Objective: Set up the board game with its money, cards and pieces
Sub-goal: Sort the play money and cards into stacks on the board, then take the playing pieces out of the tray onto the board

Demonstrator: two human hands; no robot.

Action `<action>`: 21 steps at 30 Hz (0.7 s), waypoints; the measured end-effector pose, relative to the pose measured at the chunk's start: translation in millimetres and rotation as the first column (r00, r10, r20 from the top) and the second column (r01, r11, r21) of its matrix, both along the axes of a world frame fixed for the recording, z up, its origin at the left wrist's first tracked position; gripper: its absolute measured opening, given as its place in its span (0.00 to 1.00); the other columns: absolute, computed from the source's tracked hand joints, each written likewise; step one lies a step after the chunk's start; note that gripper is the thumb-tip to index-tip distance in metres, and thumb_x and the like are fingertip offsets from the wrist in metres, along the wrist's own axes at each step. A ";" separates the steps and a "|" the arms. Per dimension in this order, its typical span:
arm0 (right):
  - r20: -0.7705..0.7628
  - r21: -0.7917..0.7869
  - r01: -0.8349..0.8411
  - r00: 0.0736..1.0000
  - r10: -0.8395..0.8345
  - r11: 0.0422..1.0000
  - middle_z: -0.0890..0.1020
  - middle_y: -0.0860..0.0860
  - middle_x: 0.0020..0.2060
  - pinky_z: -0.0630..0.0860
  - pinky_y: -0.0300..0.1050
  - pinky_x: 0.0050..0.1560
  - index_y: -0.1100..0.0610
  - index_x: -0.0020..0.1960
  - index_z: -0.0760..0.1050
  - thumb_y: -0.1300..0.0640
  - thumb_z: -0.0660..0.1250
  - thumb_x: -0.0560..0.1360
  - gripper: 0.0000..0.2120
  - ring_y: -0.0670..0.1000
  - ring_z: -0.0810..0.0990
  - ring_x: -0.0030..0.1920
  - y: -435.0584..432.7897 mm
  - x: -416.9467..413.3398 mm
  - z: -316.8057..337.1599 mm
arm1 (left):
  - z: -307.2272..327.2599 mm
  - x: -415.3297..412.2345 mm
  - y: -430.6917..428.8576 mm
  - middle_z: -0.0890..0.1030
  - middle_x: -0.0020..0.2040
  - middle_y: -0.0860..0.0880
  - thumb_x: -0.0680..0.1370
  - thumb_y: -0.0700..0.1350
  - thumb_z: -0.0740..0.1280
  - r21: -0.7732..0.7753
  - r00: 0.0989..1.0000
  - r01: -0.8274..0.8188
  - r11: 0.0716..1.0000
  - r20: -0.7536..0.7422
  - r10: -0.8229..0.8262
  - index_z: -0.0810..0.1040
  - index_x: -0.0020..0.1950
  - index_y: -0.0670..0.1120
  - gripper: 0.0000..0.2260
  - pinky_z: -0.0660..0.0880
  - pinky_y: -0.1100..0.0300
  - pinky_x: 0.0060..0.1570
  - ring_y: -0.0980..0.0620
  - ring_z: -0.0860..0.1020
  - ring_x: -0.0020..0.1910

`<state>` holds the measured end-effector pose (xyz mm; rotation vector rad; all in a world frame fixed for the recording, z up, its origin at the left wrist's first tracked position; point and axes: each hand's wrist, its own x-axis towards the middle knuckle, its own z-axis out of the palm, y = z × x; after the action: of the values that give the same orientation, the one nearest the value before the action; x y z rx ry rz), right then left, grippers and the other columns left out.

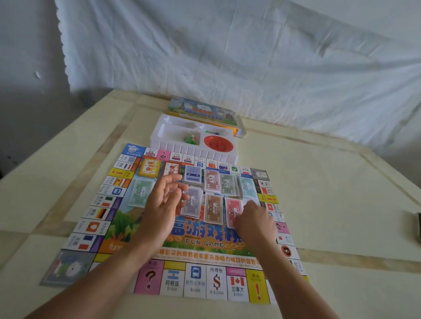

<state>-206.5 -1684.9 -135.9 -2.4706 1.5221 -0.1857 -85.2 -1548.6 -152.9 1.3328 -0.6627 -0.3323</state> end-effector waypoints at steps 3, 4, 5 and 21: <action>-0.008 -0.111 -0.035 0.999 0.034 0.993 0.76 0.51 0.36 0.65 0.40 0.29 0.56 0.42 0.68 0.63 0.57 0.76 0.05 0.48 0.73 0.33 -3.1 1.3 13.4 | 13.9 5.9 -0.7 0.80 0.49 0.47 0.82 0.37 0.57 -0.002 1.000 -0.009 1.000 0.002 0.009 0.73 0.58 0.45 0.08 0.77 0.64 0.44 0.58 0.80 0.43; 0.035 -0.134 -0.051 0.998 0.056 0.990 0.77 0.51 0.37 0.64 0.40 0.28 0.57 0.42 0.69 0.63 0.56 0.77 0.06 0.48 0.72 0.32 -7.4 4.8 21.0 | 21.3 10.9 -1.3 0.80 0.49 0.47 0.82 0.37 0.57 0.001 1.000 -0.005 1.000 0.019 0.005 0.73 0.57 0.45 0.08 0.77 0.63 0.46 0.55 0.80 0.44; 0.086 -0.152 -0.075 0.992 0.088 0.986 0.78 0.52 0.39 0.64 0.40 0.28 0.58 0.43 0.71 0.63 0.55 0.77 0.08 0.48 0.73 0.33 -13.0 10.9 30.0 | 28.8 18.6 -2.8 0.80 0.49 0.47 0.82 0.37 0.57 0.016 0.999 -0.006 1.000 0.041 0.006 0.73 0.56 0.46 0.08 0.78 0.60 0.47 0.53 0.79 0.46; 0.096 -0.051 -0.317 0.942 0.321 0.947 0.80 0.58 0.46 0.76 0.49 0.44 0.63 0.50 0.76 0.62 0.58 0.77 0.09 0.58 0.79 0.45 -104.6 235.0 43.6 | 35.9 202.4 -109.7 0.69 0.72 0.47 0.82 0.38 0.56 0.670 0.794 -0.133 0.730 0.513 -0.327 0.70 0.71 0.45 0.17 0.62 0.60 0.68 0.50 0.67 0.71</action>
<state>28.6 -1789.4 -92.3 -2.6454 1.0662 -0.2778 117.2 -1658.3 -117.0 2.1703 -1.2412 -0.2371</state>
